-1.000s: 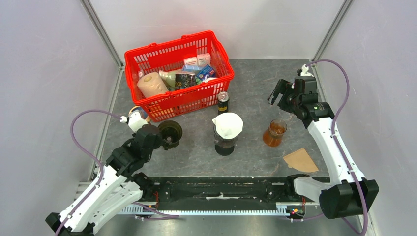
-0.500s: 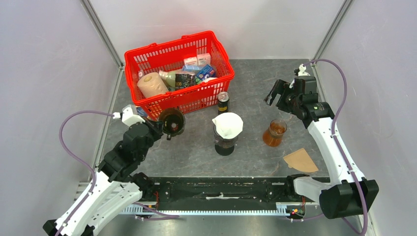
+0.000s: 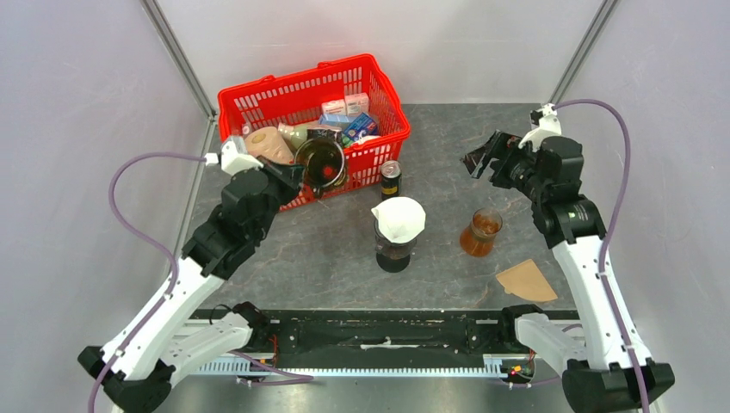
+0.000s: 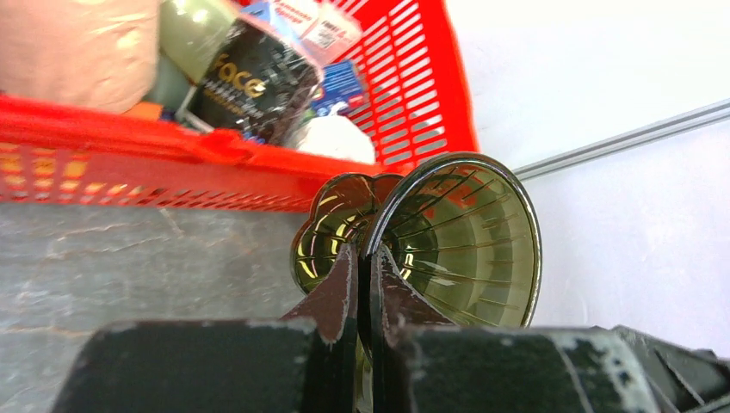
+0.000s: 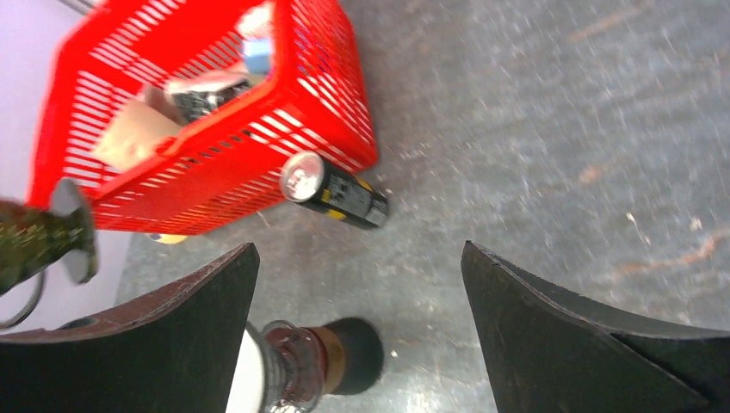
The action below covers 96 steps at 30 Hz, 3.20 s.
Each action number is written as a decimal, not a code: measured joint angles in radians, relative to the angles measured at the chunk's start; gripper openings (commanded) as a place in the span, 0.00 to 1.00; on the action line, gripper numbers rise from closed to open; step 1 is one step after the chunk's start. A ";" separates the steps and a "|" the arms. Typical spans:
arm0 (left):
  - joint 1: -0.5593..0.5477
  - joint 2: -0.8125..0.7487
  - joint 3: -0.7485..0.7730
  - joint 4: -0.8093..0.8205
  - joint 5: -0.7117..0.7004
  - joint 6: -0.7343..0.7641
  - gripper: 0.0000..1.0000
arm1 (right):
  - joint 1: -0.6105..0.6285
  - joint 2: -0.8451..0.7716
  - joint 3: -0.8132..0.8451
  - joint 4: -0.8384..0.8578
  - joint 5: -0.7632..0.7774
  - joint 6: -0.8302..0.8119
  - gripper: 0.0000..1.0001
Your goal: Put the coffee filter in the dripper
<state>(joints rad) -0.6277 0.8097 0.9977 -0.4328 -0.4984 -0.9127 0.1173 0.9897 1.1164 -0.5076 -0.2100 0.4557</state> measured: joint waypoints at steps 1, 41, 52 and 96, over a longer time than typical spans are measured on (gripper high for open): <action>-0.002 0.035 0.031 0.003 0.001 -0.011 0.02 | 0.000 -0.018 0.000 0.023 -0.013 0.000 0.96; -0.256 0.724 0.481 0.241 0.132 0.126 0.02 | 0.214 0.211 0.231 -0.068 0.027 0.022 0.74; -0.256 0.793 0.481 0.254 0.216 0.189 0.02 | 0.214 0.251 0.244 -0.138 0.100 0.044 0.37; -0.045 0.368 0.063 0.361 0.219 0.387 0.91 | -0.052 0.121 0.209 -0.561 0.171 0.006 0.00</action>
<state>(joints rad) -0.6724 1.1778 1.0607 -0.0715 -0.2798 -0.5259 0.0654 1.1107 1.3254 -1.0687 -0.0391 0.4618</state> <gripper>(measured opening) 0.906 0.152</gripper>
